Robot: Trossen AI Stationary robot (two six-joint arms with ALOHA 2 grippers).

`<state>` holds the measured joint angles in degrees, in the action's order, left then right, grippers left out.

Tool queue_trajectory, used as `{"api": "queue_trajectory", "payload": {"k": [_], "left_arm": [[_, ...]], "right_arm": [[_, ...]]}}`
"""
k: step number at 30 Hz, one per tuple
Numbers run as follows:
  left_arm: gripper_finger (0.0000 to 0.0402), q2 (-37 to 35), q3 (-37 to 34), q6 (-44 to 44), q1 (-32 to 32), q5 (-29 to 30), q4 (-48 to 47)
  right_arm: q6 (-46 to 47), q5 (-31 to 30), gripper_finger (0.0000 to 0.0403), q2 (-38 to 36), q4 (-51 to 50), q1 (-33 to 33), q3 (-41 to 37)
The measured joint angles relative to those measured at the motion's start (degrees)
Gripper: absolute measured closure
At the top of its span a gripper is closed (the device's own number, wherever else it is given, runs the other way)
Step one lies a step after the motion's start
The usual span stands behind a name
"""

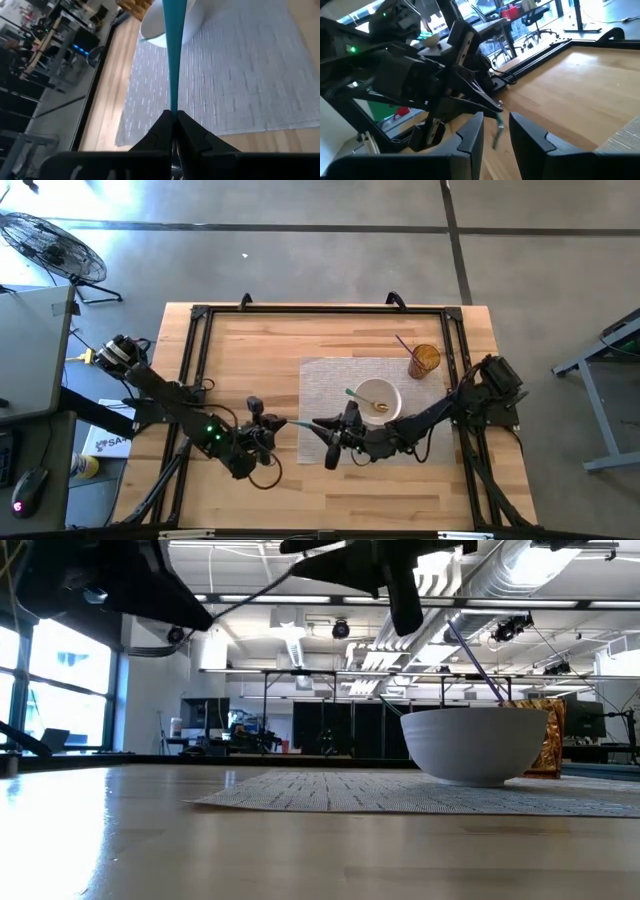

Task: Pick & Place Utensil
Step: Put the blue fork into the white bowl on the gray mat

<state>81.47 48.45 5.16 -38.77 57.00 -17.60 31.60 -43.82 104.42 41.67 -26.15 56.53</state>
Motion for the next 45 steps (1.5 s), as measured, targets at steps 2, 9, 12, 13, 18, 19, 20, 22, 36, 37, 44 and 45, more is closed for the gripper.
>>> {"api": "queue_trajectory", "payload": {"k": [2,9,12,13,18,19,20,22,36,37,44,45], "left_arm": [[0.0397,0.0,0.0,-0.7,1.2,-1.1,0.1],[0.0397,0.0,0.0,-0.9,4.6,-2.8,-0.1],[0.0397,0.0,0.0,-1.0,4.8,-3.1,0.0],[0.0397,0.0,0.0,-1.0,4.7,-3.2,-0.1],[0.0397,0.0,0.0,-0.9,4.7,-3.6,0.1],[0.0397,0.0,0.0,-0.9,4.7,-3.6,0.1],[0.0397,0.0,0.0,-0.9,4.7,-3.6,0.1],[0.0397,0.0,0.0,-0.9,4.7,-3.6,0.1],[0.0397,0.0,0.0,-0.4,4.6,-4.2,-0.1],[0.0397,0.0,0.0,-0.4,4.6,-4.2,0.0],[0.0397,0.0,0.0,-0.4,4.6,-4.1,0.0],[0.0397,0.0,0.0,-0.4,4.6,-4.1,0.0]], "right_arm": [[0.1,0.4,0.0316,0.0,-0.3,0.5,0.0],[2.1,2.0,0.0316,0.0,-1.8,1.2,0.0],[4.3,0.8,0.0316,0.0,-4.6,1.1,0.0],[4.5,0.1,0.0316,0.0,-5.4,1.1,0.0],[4.5,-0.6,0.0316,0.0,-6.3,1.3,0.0],[4.6,-0.7,0.0316,0.0,-6.3,1.4,0.0],[4.6,-0.7,0.0316,0.0,-6.2,1.5,0.0],[4.5,-0.6,0.0316,0.0,-5.5,1.7,0.0],[3.6,-2.6,0.0316,0.0,-6.4,2.2,0.0],[4.4,-2.5,0.0316,0.0,-7.3,2.3,0.0],[5.9,-0.1,0.0316,0.0,-8.3,3.0,0.0],[5.9,0.1,0.0316,0.0,-8.3,3.1,0.0]]}}
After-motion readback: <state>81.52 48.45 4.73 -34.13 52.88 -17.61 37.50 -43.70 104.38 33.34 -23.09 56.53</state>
